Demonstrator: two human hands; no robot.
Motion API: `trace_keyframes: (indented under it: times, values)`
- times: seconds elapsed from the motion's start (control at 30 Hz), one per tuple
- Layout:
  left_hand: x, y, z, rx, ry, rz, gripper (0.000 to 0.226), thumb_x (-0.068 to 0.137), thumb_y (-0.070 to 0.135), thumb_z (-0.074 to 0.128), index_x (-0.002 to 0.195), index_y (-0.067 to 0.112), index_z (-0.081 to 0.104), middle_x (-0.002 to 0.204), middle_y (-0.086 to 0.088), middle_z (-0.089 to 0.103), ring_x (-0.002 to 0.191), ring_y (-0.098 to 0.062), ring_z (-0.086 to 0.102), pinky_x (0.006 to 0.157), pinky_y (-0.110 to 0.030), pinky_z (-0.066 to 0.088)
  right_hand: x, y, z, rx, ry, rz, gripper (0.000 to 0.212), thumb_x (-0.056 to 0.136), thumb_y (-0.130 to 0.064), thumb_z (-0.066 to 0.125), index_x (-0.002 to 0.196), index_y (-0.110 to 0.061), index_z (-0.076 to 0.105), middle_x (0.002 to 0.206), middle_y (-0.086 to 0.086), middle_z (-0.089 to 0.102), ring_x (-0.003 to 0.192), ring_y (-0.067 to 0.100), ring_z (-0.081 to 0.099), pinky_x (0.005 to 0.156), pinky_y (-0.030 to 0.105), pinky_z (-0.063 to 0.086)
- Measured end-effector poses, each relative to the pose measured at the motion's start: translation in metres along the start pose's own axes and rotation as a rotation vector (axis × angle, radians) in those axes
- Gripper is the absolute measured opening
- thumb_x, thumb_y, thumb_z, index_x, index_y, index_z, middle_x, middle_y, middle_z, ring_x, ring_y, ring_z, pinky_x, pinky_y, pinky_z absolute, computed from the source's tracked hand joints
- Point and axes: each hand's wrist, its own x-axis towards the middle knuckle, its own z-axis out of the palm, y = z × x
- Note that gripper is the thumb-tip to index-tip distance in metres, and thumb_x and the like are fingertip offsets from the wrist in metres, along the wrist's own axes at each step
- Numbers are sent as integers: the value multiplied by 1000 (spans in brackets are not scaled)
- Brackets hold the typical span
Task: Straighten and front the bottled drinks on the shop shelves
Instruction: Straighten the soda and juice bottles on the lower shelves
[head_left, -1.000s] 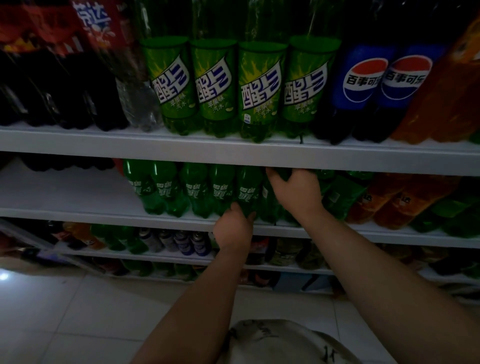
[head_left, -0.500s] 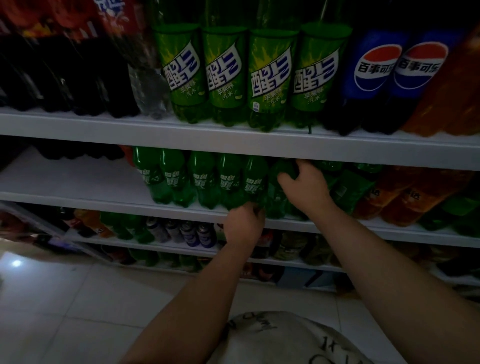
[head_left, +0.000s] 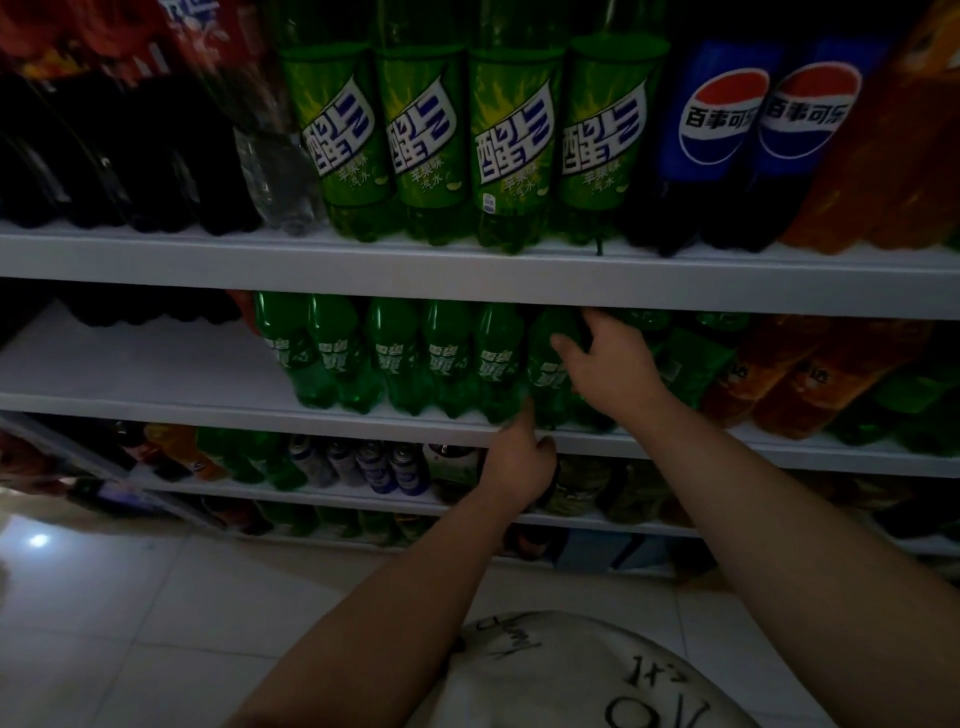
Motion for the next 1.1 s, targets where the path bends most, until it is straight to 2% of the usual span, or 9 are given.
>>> trace_keyframes:
  times: [0.17,0.27,0.37,0.43,0.5,0.67,0.8,0.97,1.1]
  values:
    - [-7,3,7,39,66,52,68,96,15,48,152,9,10,135,-16,51,98,-24,58,71,-16,39,1,2,-1,50,24,31,45,86,-33,66,125,-13,57,112,8,64,88,19,59,77,20,40]
    - [-5,5,7,25,76,24,66,96,14,47,152,9,13,129,-18,55,94,-22,60,72,-19,44,-5,1,-5,106,49,1,42,86,-31,66,124,-16,59,106,-3,62,90,3,53,78,13,39]
    - [-5,5,8,37,62,3,66,96,17,47,152,11,13,116,-19,61,78,-22,61,61,-26,49,-26,10,-14,176,351,-44,24,87,-19,61,110,-13,67,90,-7,62,76,0,55,69,12,44]
    - [-6,3,9,43,52,7,67,96,19,48,152,14,13,107,-18,62,60,-15,56,45,-23,43,-38,20,-23,158,566,4,23,86,-20,58,106,-9,65,93,-4,60,79,4,54,70,17,41]
    - [-6,2,11,41,66,4,67,96,20,48,153,15,13,111,-18,62,53,-9,53,38,-17,37,-40,28,-31,140,619,81,30,85,-28,60,108,-9,60,98,-3,56,87,4,50,74,17,38]
    - [-8,6,17,72,115,-22,67,95,23,49,152,14,16,126,-18,57,71,-18,63,58,-29,53,-23,29,-34,-23,451,198,68,72,-59,69,116,-10,52,106,8,56,97,19,52,77,27,43]
    - [-11,15,17,53,275,65,65,93,23,55,150,14,25,135,-12,53,108,-28,59,89,-30,49,-12,32,-37,-162,360,140,65,69,-61,71,104,-6,61,90,14,64,81,28,61,63,31,50]
    - [6,41,19,92,383,50,84,88,35,64,152,15,13,144,-12,43,123,-27,49,95,-35,46,-7,36,-41,-91,287,136,48,71,-54,74,88,-11,62,74,2,60,70,19,59,55,25,43]
    - [18,51,20,161,442,-32,78,88,39,62,148,9,22,135,-16,51,114,-30,55,88,-38,49,-6,44,-47,-175,175,110,52,73,-51,72,99,-9,58,88,8,64,81,23,61,64,24,43]
